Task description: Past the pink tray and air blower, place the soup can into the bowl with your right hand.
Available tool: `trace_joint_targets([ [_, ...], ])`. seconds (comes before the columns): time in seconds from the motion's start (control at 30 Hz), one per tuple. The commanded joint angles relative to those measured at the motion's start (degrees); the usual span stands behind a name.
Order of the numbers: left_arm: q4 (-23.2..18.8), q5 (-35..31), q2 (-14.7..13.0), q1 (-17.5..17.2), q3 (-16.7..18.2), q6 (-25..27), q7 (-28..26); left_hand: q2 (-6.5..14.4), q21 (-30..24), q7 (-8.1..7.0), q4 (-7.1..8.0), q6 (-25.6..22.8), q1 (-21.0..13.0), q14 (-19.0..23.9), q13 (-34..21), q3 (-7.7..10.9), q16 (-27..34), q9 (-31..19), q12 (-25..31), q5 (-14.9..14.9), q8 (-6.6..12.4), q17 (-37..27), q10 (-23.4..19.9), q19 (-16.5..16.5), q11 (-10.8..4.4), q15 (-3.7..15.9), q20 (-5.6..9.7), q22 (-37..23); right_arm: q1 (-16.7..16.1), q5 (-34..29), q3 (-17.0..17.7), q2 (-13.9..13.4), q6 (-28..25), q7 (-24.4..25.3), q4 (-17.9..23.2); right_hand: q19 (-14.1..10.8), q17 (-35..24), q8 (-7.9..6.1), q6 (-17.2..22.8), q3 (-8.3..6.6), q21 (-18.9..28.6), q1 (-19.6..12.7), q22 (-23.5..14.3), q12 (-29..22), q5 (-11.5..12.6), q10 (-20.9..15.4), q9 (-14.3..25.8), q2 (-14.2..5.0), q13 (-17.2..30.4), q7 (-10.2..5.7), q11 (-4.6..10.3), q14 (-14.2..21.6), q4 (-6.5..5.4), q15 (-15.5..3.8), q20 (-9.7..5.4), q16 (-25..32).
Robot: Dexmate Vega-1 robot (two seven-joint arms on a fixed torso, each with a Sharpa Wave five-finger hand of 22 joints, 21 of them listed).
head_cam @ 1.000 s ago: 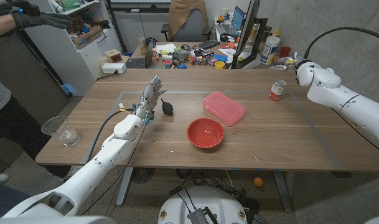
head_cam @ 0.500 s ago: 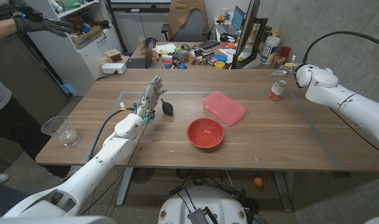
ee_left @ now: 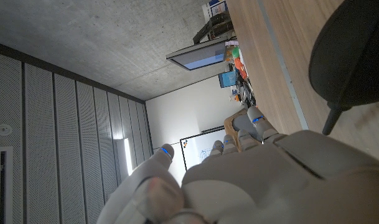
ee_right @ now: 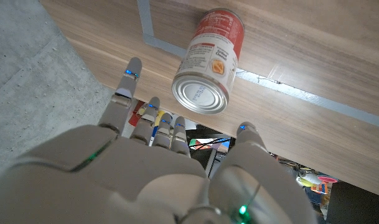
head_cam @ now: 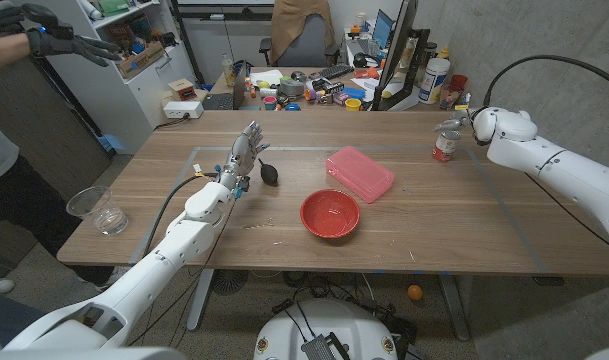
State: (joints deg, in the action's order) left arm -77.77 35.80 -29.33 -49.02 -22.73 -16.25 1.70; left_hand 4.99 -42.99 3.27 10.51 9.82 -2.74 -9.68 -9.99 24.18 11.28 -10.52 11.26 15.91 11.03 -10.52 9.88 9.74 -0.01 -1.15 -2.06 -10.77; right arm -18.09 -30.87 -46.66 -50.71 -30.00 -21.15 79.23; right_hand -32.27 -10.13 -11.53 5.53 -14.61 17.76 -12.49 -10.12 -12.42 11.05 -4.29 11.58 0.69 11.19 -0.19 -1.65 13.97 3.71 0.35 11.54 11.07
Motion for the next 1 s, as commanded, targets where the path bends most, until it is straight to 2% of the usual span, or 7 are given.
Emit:
trace_joint_targets([
  [0.03,0.4,0.1,-0.03,0.21,0.06,0.32,-0.18,4.82,0.0,-0.22,-0.09,2.08,0.45,-2.86,-0.31,0.51,-0.07,-0.14,-0.07,0.2,-0.01,-0.12,3.89,4.84,0.13,0.12,-0.18,-0.13,1.72,-0.47,-1.97,1.35,0.76,-2.13,-2.43,-3.36,-0.07,-0.25,0.39,0.49,0.81,-0.05,0.09,-0.3,0.5,-0.86,0.3,0.85,-0.05,0.13,-0.02,1.48,0.03,-0.14,-0.44,0.44],
  [0.17,0.77,0.09,0.04,0.46,0.03,0.22,0.01,4.83,0.01,-0.18,-0.09,2.02,0.44,-2.85,-0.31,0.55,-0.07,-0.14,-0.07,0.2,0.01,-0.12,3.89,4.81,0.1,0.15,-0.14,-0.13,2.24,-0.85,-2.57,1.78,0.81,-2.49,-3.05,-8.4,-0.1,-0.25,0.37,0.97,1.51,-0.03,0.19,-0.49,0.74,-1.58,0.32,1.15,-0.09,0.22,-0.03,3.99,0.04,-1.04,-2.45,0.62],
  [0.4,1.45,0.11,0.2,1.01,-0.08,0.32,0.33,4.84,0.04,-0.13,-0.09,2.01,0.45,-2.9,-0.31,0.61,-0.09,-0.14,-0.08,0.19,0.0,-0.13,3.89,4.78,0.16,0.12,-0.14,-0.13,3.15,-1.65,-3.67,2.46,1.15,-3.17,-4.21,-14.65,-0.1,-0.43,0.82,1.57,2.17,-0.28,0.3,-0.88,0.94,-3.16,0.33,1.68,-0.12,-0.04,0.48,7.55,0.25,-2.56,-5.74,0.75],
  [0.57,2.19,0.13,0.46,1.57,-0.2,0.27,0.68,4.84,0.07,-0.12,-0.09,2.04,0.45,-2.92,-0.31,0.64,-0.1,-0.14,-0.09,0.19,-0.01,-0.13,3.91,4.82,0.19,0.09,-0.2,-0.13,4.02,-2.58,-4.82,3.23,1.26,-3.99,-5.52,-15.97,-0.05,-0.44,0.89,1.69,2.12,-0.67,0.34,-1.05,1.01,-3.84,0.33,1.97,-0.13,-0.3,0.77,8.52,0.51,-2.83,-6.67,0.7],
  [0.77,2.9,0.16,0.7,2.11,-0.35,0.25,1.09,4.84,0.11,-0.18,-0.08,2.08,0.47,-2.94,-0.31,0.69,-0.1,-0.14,-0.08,0.18,-0.03,-0.13,3.9,4.83,0.17,0.04,-0.2,-0.14,5.11,-3.17,-5.87,4.18,1.8,-5.02,-7.2,-23.25,-0.16,-0.43,1.05,1.52,2.09,-3.55,0.37,-1.52,1.47,-6.52,0.32,2.11,-0.16,-1.52,1.36,15.91,1.92,-6.32,-11.5,1.39],
  [0.83,3.08,0.2,0.75,2.24,-0.38,0.26,1.23,4.83,0.12,-0.19,-0.08,2.1,0.48,-2.95,-0.31,0.7,-0.11,-0.14,-0.1,0.18,-0.04,-0.13,3.93,4.84,0.17,0.04,-0.19,-0.14,5.47,-3.39,-6.22,4.44,1.9,-5.4,-7.64,-25.16,-0.25,-0.42,1.06,1.23,2.03,-4.61,0.35,-1.63,1.65,-7.3,0.31,1.71,-0.15,-1.79,1.73,18.47,2.29,-7.61,-13.06,1.71],
  [1.0,3.3,0.2,0.82,2.38,-0.4,0.31,1.24,4.82,0.15,-0.28,-0.07,2.13,0.5,-2.96,-0.32,0.73,-0.11,-0.14,-0.11,0.17,-0.06,-0.14,3.97,4.83,0.19,0.06,-0.16,-0.14,6.5,-2.92,-6.62,5.41,1.79,-6.91,-9.17,-29.79,-0.58,-0.37,0.71,-0.55,1.93,-9.33,0.0,-1.88,2.25,-9.46,0.29,-0.49,-0.07,-2.21,2.73,26.49,3.77,-11.58,-18.68,2.71],
])
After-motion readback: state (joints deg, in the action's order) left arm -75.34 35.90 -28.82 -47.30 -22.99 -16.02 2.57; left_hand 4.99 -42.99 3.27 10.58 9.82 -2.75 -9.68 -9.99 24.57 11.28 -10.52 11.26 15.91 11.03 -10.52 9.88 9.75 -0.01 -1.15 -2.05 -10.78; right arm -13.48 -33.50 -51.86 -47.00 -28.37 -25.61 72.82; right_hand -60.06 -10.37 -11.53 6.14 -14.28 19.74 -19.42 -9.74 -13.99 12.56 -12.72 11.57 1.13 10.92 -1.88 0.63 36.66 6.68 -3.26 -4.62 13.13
